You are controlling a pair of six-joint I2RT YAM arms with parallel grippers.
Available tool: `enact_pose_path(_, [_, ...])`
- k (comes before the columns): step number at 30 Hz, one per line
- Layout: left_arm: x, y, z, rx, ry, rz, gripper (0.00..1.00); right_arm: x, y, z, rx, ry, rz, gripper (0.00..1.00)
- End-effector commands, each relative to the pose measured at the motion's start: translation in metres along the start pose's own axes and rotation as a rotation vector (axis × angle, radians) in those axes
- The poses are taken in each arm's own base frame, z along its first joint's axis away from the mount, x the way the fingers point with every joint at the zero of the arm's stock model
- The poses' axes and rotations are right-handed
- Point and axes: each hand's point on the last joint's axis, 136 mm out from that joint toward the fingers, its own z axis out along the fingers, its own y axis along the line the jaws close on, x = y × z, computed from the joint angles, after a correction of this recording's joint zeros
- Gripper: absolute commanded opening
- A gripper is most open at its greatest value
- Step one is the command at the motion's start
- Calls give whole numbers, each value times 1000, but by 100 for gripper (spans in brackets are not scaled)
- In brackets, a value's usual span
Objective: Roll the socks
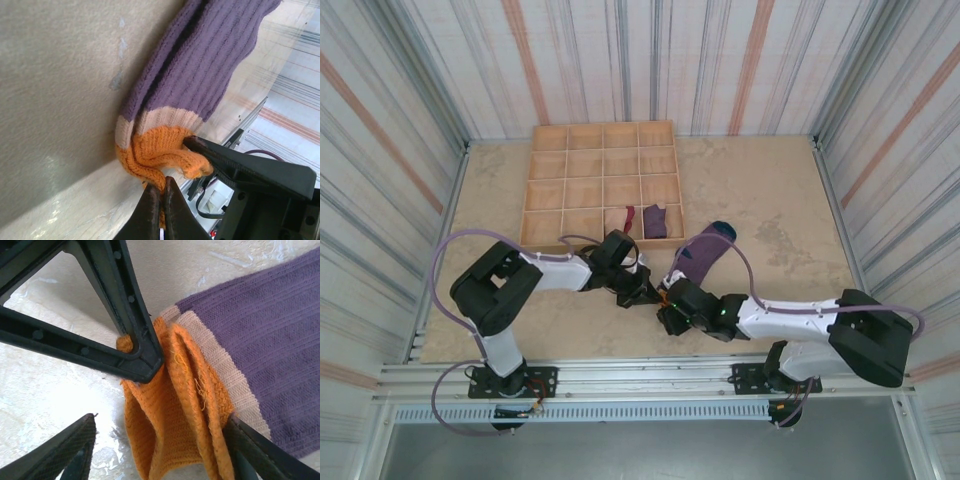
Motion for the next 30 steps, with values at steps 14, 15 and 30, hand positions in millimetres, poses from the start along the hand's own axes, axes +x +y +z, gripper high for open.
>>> enact_pose_path(14, [-8, -4, -5, 83, 0, -43, 10, -9, -11, 4, 88, -70, -16, 20])
enact_pose_path(15, [-8, -3, -8, 82, -7, -43, 14, -8, -10, 5, 65, -61, -1, 16])
enact_pose_path(30, [-17, -15, -51, -19, -187, 190, 62, -23, -17, 15, -392, 78, 483, 0])
